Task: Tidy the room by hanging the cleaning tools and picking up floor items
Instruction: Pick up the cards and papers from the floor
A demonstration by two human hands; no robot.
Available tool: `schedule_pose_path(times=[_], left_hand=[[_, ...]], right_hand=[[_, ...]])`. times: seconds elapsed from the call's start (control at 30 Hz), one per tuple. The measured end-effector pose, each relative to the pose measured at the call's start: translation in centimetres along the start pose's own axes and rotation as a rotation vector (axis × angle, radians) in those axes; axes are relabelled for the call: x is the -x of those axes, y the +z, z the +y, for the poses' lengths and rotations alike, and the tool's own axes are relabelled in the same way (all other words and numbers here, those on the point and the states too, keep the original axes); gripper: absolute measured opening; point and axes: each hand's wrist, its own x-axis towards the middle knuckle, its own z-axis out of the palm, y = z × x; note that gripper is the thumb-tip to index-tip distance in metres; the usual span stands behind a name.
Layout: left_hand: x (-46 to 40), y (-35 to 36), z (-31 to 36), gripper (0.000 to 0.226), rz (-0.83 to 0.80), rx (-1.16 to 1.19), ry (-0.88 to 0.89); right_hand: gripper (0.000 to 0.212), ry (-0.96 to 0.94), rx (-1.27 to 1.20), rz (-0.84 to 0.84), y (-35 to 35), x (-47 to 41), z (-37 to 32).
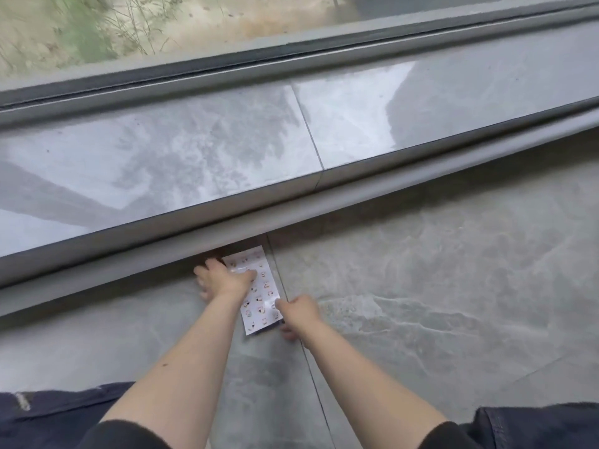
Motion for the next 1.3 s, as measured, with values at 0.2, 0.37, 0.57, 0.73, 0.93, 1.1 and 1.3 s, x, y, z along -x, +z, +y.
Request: schedule_pose_path(times=[0.2, 0.37, 0.57, 0.73, 0.93, 1.1, 1.3], left_hand=[[0.4, 1.7, -0.4, 0.029, 0.089, 0.062, 0.089], [4.0, 2.7, 1.0, 0.011, 0.040, 0.272, 0.179], [10.2, 5.5, 6.3, 0.017, -0.124, 0.454, 0.266], [16.7, 8.7, 12.8, 0.019, -0.252, 0.592, 0.356], [29.3, 11.6, 20.9, 0.018, -0.521, 0.561, 0.577], [40.6, 13.6, 26.2, 0.019, -0.749, 0.417, 0.768], [48.2, 19.0, 27.7, 0.017, -0.962, 0.293, 0.845]], right_hand=[[0.016, 0.004, -0.175, 0.045, 0.7, -0.9, 0.6], [0.025, -0.068, -0.146, 0.073, -3.5, -0.5, 0.6], [0.023, -0.140, -0.198, 0.196, -13.7, 0.4, 0.0], [0.024, -0.211, -0.247, 0.298, -24.4, 2.3, -0.5], [0.033, -0.268, -0.424, 0.459, -38.4, 7.8, 3.5], [0.028, -0.267, -0.630, 0.579, -47.3, 13.5, 9.5], [0.022, -0.285, -0.804, 0.691, -52.9, 15.2, 15.2]])
